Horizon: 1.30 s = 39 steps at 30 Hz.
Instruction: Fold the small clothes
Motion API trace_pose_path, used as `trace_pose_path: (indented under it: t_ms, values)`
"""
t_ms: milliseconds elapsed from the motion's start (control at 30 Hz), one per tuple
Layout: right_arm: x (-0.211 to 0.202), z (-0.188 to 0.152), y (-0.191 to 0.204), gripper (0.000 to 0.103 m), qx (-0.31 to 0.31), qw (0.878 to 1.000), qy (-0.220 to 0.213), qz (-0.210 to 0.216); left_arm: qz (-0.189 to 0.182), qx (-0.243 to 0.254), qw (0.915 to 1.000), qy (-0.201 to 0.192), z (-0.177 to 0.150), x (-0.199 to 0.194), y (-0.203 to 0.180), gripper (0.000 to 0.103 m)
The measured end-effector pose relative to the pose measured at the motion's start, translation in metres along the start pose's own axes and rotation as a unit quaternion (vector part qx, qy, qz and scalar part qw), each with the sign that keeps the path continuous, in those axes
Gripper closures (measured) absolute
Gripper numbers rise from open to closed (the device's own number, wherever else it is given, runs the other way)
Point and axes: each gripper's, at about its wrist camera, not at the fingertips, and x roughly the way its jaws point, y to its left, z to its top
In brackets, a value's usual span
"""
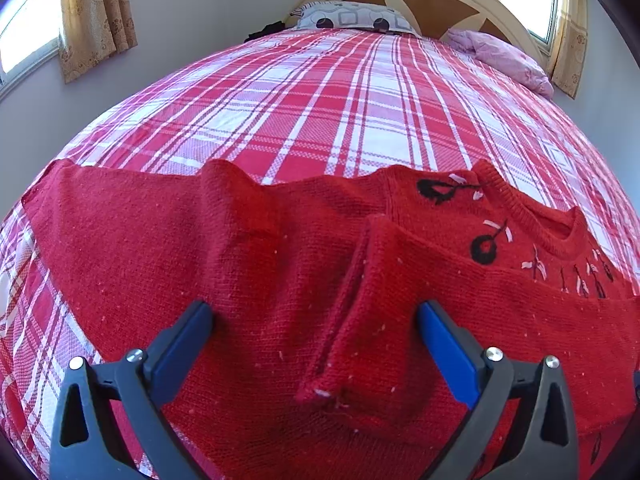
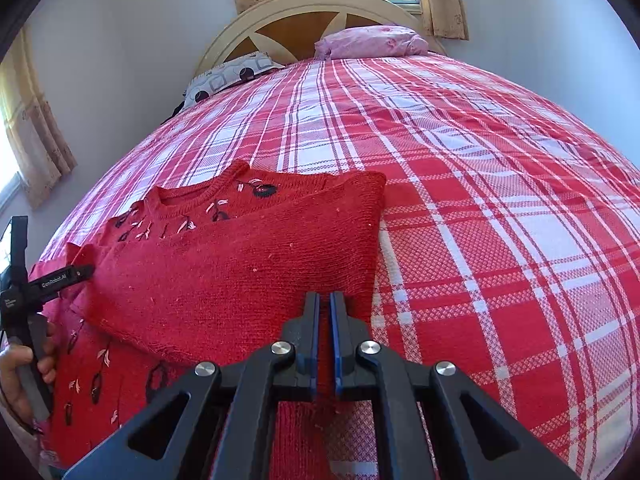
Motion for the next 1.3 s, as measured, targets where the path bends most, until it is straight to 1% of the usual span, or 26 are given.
trace_pose_path:
  t_ms: [100,167,233,300,367,433,500,567,600,633,700,733,767,800,867,900,933,1000,1033,1067,1100,1133,1167,1200,1233,1300]
  values:
    - [-0.001,-0.001,0.000,0.099,0.002,1.000,-0.001,0.002,-0.020,0.005,0.9998,0.005,-0.005,-0.011,0.011,0.000]
    - [-0.001,-0.001,-0.002,0.099,0.005,1.000,-0.002,0.006,-0.021,-0.011,0.9997,-0.007,-0.009,-0.025,0.033,0.000]
    - [-0.001,-0.001,-0.003,0.099,0.008,1.000,-0.002,0.010,-0.015,-0.042,0.9986,-0.030,-0.006,-0.039,0.066,0.000]
    - [0.000,-0.001,-0.005,0.099,0.013,1.000,-0.002,0.016,-0.004,-0.090,0.9942,-0.058,0.004,-0.053,0.109,0.000]
    - [0.000,-0.001,-0.007,0.099,0.017,1.000,-0.002,0.021,0.015,-0.152,0.9847,-0.084,0.020,-0.062,0.162,0.000]
    - [0.000,-0.001,-0.008,0.099,0.021,0.999,-0.003,0.026,0.042,-0.196,0.9755,-0.090,0.033,-0.059,0.204,0.000]
    - [0.000,-0.001,-0.010,0.099,0.025,0.999,-0.003,0.030,0.080,-0.233,0.9655,-0.083,0.043,-0.046,0.245,0.000]
    - [0.001,-0.001,-0.010,0.099,0.026,0.999,-0.003,0.031,0.117,-0.267,0.9548,-0.060,0.050,-0.025,0.282,0.003]
    - [0.001,-0.001,-0.010,0.099,0.025,0.999,-0.003,0.031,0.124,-0.282,0.9503,-0.047,0.051,-0.016,0.295,0.008]
    - [0.001,-0.001,-0.010,0.099,0.025,0.999,-0.003,0.030,0.119,-0.306,0.9442,-0.029,0.053,-0.003,0.311,0.011]
    - [0.001,-0.001,-0.010,0.099,0.024,0.999,-0.003,0.030,0.098,-0.332,0.9381,-0.003,0.055,0.019,0.329,0.013]
    - [0.001,-0.001,-0.010,0.099,0.024,0.999,-0.003,0.030,0.106,-0.331,0.9375,-0.007,0.057,0.021,0.330,0.013]
    - [0.001,-0.001,-0.010,0.099,0.024,0.999,-0.003,0.029,0.120,-0.321,0.9393,-0.017,0.063,0.022,0.327,0.013]
    - [0.000,-0.001,-0.010,0.099,0.022,0.999,-0.003,0.027,0.125,-0.307,0.9433,-0.022,0.070,0.024,0.324,0.015]
    - [0.001,-0.001,-0.009,0.099,0.018,1.000,-0.003,0.023,0.115,-0.285,0.9514,-0.022,0.079,0.033,0.316,0.021]
    - [0.001,-0.001,-0.009,0.098,0.016,1.000,-0.003,0.021,0.120,-0.275,0.9535,-0.021,0.081,0.037,0.313,0.022]
    - [0.001,-0.002,-0.009,0.098,0.015,1.000,-0.003,0.019,0.131,-0.266,0.9549,-0.021,0.083,0.041,0.309,0.023]
    - [0.001,-0.002,-0.009,0.099,0.014,1.000,-0.003,0.018,0.152,-0.256,0.9544,-0.023,0.085,0.047,0.307,0.031]
    - [0.001,-0.002,-0.009,0.098,0.014,1.000,-0.003,0.018,0.158,-0.254,0.9538,-0.032,0.083,0.046,0.306,0.033]
    - [0.001,-0.002,-0.008,0.098,0.014,1.000,-0.003,0.018,0.158,-0.253,0.9539,-0.038,0.083,0.045,0.306,0.041]
    - [0.001,-0.002,-0.009,0.098,0.014,1.000,-0.003,0.019,0.157,-0.252,0.9541,-0.042,0.082,0.043,0.306,0.053]
    - [0.001,-0.002,-0.008,0.098,0.015,1.000,-0.003,0.019,0.154,-0.252,0.9544,-0.047,0.081,0.041,0.308,0.060]
    - [0.001,-0.002,-0.008,0.098,0.015,1.000,-0.003,0.020,0.155,-0.251,0.9544,-0.050,0.081,0.037,0.309,0.081]
    - [0.001,-0.002,-0.008,0.098,0.016,1.000,-0.002,0.021,0.147,-0.249,0.9558,-0.052,0.080,0.034,0.311,0.092]
    - [0.000,-0.002,-0.009,0.098,0.017,1.000,-0.003,0.022,0.137,-0.250,0.9572,-0.050,0.082,0.033,0.312,0.092]
    - [0.000,-0.002,-0.009,0.098,0.018,1.000,-0.003,0.023,0.134,-0.241,0.9598,-0.051,0.084,0.028,0.309,0.092]
